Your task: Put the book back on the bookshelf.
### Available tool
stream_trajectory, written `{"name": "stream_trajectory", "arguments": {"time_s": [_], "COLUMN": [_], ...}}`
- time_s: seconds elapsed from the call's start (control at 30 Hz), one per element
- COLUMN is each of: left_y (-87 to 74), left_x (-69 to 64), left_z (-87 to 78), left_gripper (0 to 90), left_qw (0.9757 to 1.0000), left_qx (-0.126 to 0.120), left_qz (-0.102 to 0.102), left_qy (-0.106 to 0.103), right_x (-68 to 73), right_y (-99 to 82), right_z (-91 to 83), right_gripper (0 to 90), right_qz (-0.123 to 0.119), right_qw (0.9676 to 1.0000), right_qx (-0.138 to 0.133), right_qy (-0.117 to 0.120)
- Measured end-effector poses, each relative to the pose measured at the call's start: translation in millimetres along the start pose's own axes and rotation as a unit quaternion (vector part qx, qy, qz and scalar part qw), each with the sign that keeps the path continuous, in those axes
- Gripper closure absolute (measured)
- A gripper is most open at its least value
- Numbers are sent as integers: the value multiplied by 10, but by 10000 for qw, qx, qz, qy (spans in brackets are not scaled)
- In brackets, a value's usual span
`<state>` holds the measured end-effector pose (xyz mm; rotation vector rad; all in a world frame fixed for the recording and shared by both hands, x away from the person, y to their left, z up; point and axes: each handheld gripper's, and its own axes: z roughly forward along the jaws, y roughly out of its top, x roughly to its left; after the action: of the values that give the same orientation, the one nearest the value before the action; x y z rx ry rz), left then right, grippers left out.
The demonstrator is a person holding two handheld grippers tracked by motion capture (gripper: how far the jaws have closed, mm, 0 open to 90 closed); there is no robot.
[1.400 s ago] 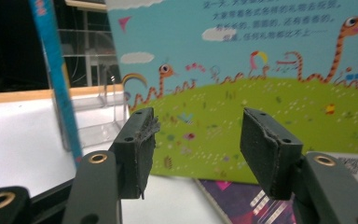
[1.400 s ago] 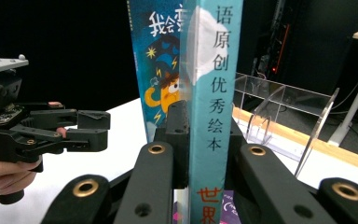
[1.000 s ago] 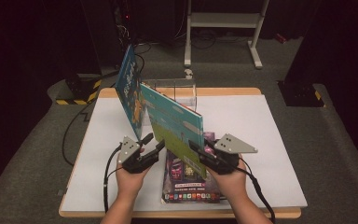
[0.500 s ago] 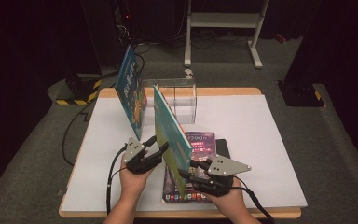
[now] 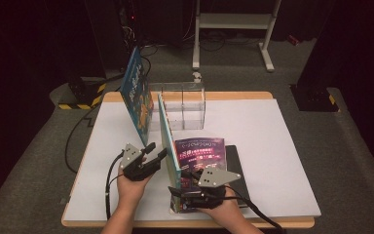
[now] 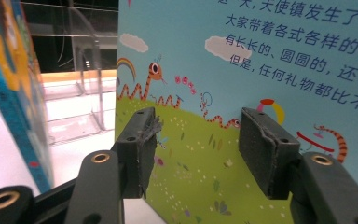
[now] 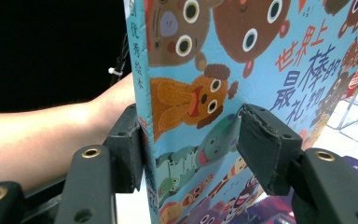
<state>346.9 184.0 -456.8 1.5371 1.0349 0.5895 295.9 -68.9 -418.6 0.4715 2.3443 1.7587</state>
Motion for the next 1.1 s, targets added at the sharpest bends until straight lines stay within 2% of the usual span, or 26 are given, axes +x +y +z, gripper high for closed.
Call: {"name": "stream_trajectory", "arguments": {"time_s": [0.13, 0.23, 0.3, 0.37, 0.4, 0.43, 0.5, 0.57, 0.6, 0.67, 0.73, 0.77, 0.8, 0.9, 0.97, 1.0, 1.07, 1.1], "left_y": [23, 38, 44, 73, 73, 98, 104, 123, 146, 186, 235, 253, 253, 313, 328, 335, 333, 333], "left_x": [91, 146, 152, 124, 124, 56, 26, -76, -182, -319, -484, -539, -539, -750, -842, -868, -898, -898], "left_z": [27, 34, -11, -196, -196, -379, -444, -644, -788, -918, -1014, -1031, -1031, -1005, -906, -848, -742, -742], "left_gripper": [475, 459, 450, 441, 435, 425, 410, 386, 370, 346, 313, 293, 281, 265, 266, 266, 365, 378], "left_qw": [10000, 9998, 9998, 9998, 9998, 9996, 9995, 9991, 9985, 9976, 9960, 9955, 9955, 9936, 9938, 9948, 9960, 9960], "left_qx": [62, 179, 142, -12, -12, -144, -169, -277, -395, -470, -606, -639, -639, -683, -627, -542, -466, -466], "left_qz": [-16, 71, 70, 98, 98, 217, 259, 325, 385, 486, 533, 536, 536, 642, 782, 735, 744, 744], "left_qy": [30, 87, 130, 146, 146, 124, 111, 74, -10, -142, -377, -449, -449, -622, -487, -456, -193, -193], "right_x": [-31, -67, -87, -98, -98, -94, -93, -95, -94, -92, -86, -82, -82, -63, -54, -54, -43, -43], "right_y": [28, 37, 37, 34, 34, 31, 28, 22, 18, 12, 8, 6, 6, 0, -3, -3, 0, 0], "right_z": [123, 210, 243, 266, 266, 265, 262, 253, 252, 250, 255, 260, 260, 275, 281, 281, 273, 273], "right_gripper": [431, 432, 433, 432, 432, 434, 435, 437, 438, 439, 439, 440, 440, 444, 447, 447, 457, 457], "right_qz": [-34, 3, 49, 94, 94, 85, 91, 101, 103, 116, 122, 112, 112, 109, 99, 99, 124, 124], "right_qw": [10000, 9999, 9999, 9998, 9998, 9998, 9998, 9997, 9997, 9997, 9996, 9996, 9996, 9996, 9995, 9995, 9995, 9995], "right_qx": [-11, -48, -72, -100, -100, -98, -102, -125, -140, -152, -168, -174, -174, -200, -205, -205, -177, -177], "right_qy": [-63, -109, -118, -126, -126, -136, -142, -170, -174, -175, -186, -183, -183, -195, -209, -209, -223, -223]}}
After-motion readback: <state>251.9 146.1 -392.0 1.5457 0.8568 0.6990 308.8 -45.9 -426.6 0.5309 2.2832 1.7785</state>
